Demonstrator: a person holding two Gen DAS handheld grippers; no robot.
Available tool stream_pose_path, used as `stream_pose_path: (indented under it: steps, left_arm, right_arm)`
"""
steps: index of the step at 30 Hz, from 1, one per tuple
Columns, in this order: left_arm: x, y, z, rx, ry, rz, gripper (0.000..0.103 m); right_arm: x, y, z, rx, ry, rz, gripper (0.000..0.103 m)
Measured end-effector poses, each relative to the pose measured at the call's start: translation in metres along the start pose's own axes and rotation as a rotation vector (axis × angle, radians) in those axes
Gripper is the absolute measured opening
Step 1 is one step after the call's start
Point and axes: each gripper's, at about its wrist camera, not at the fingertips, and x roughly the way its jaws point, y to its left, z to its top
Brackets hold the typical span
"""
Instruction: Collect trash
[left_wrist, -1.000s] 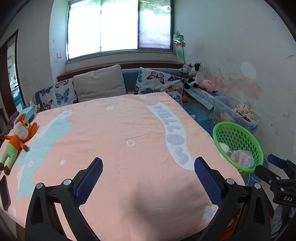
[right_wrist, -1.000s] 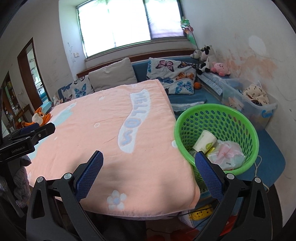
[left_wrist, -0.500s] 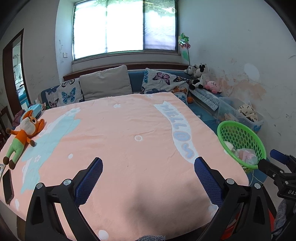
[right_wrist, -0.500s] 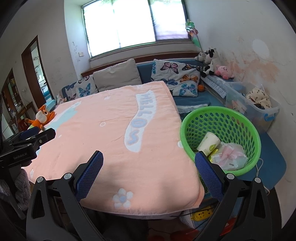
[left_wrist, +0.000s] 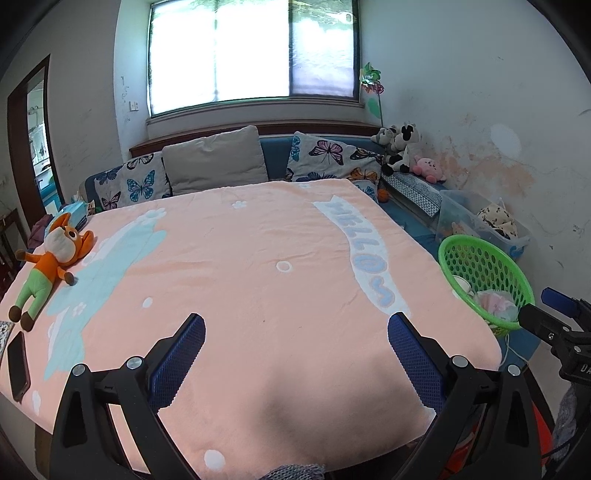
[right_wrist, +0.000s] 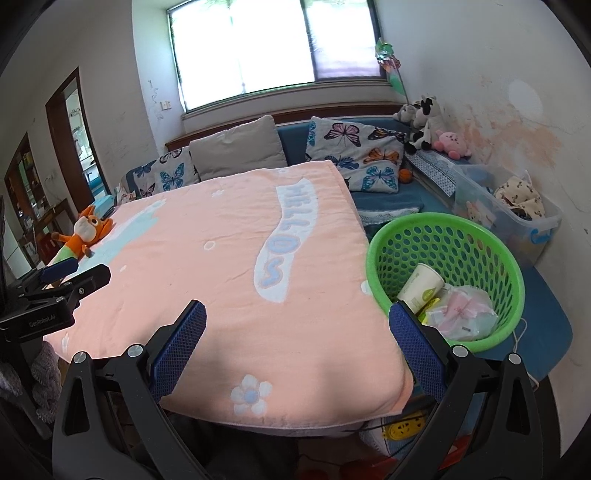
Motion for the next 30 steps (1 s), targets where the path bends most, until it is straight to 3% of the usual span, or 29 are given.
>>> stream_pose_path:
  steps: [30]
  left_arm:
    - [0.0008, 0.0036, -0.0057, 0.005, 0.007, 0.006, 0.096]
  right_arm:
    - [0.0046, 0.0039, -0.0025, -0.002, 0.011, 0.009, 0.098]
